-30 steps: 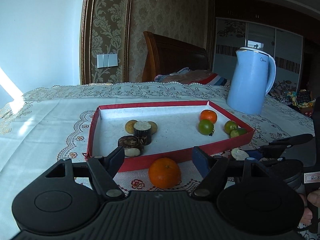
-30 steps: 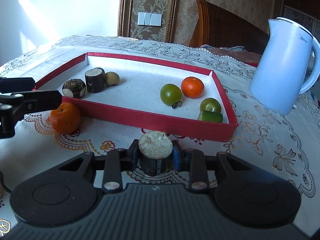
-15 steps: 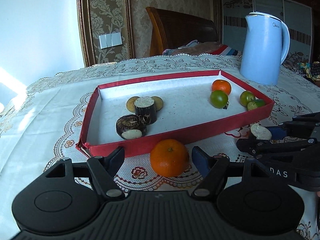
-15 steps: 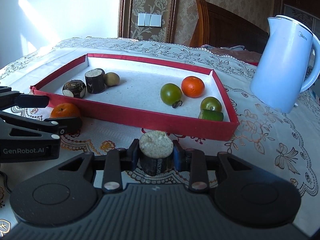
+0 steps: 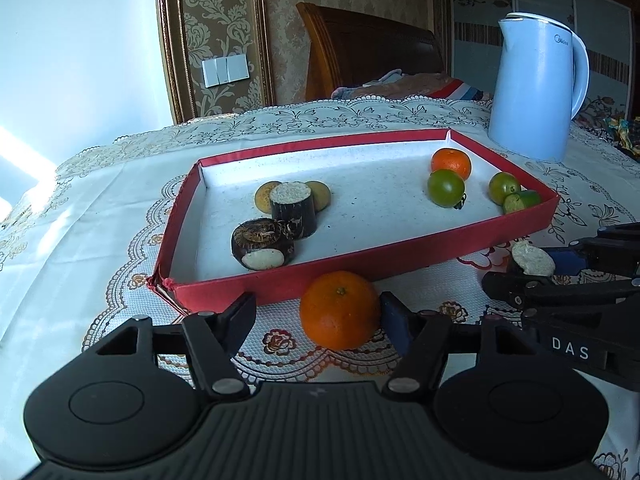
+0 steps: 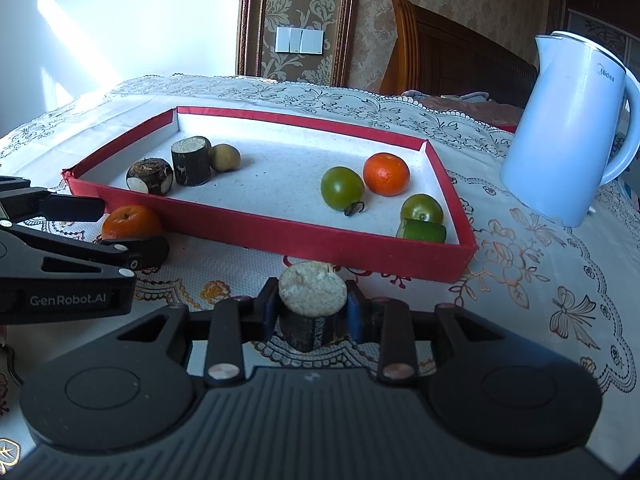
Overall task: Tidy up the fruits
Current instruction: 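Close the left tool on the mandarin orange while the right tool holds the chunk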
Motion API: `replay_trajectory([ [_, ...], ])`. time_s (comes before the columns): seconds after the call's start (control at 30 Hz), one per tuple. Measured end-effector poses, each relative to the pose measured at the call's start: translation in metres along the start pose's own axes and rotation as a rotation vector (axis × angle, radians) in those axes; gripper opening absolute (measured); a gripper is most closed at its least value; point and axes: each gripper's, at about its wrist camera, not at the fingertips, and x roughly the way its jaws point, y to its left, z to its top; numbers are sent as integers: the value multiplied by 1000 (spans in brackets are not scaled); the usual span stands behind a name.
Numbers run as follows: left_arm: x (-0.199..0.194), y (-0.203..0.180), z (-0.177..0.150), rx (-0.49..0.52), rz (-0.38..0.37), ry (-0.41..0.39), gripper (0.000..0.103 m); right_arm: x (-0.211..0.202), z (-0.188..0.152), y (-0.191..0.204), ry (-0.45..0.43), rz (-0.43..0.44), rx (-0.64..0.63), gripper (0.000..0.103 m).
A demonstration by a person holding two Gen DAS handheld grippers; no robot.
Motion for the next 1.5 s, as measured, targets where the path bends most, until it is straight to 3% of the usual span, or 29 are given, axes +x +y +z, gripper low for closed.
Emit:
replay_trajectory([
  [0.17,-2,-1,0,10,-28,-13,52,0,0,0,0,-1,-1,32],
  [0.4,0,-3,0,15,-33,-5,50,0,0,-2,1,6,10,33],
  [0.43,0,-2,0,13,-34,-3,50,1,0,-2,2,5,10,35],
  [0.5,1,-2,0,11,-32,-2,51,0,0,-1,1,2,6,56],
  [0.57,1,-2,0,12,-30,-2,51,1,0,-1,3,1,3,66],
  [0.73,1,-2,0,8,-31,0,52,2,0,-1,4,2,4,66],
  [0.83,1,-1,-1,7,-31,-1,52,2,0,-3,3,11,17,64],
  [0.9,1,-1,-1,4,-32,-5,51,2,0,-4,3,14,24,48],
  [1.07,-3,-2,-1,13,-34,-21,46,2,0,-5,-3,16,33,30],
  [1.1,-4,-3,-2,19,-38,-25,41,2,0,-5,-3,17,35,30],
  [1.5,-6,-4,-3,28,-29,-28,40,2,0,-4,-6,13,31,31],
])
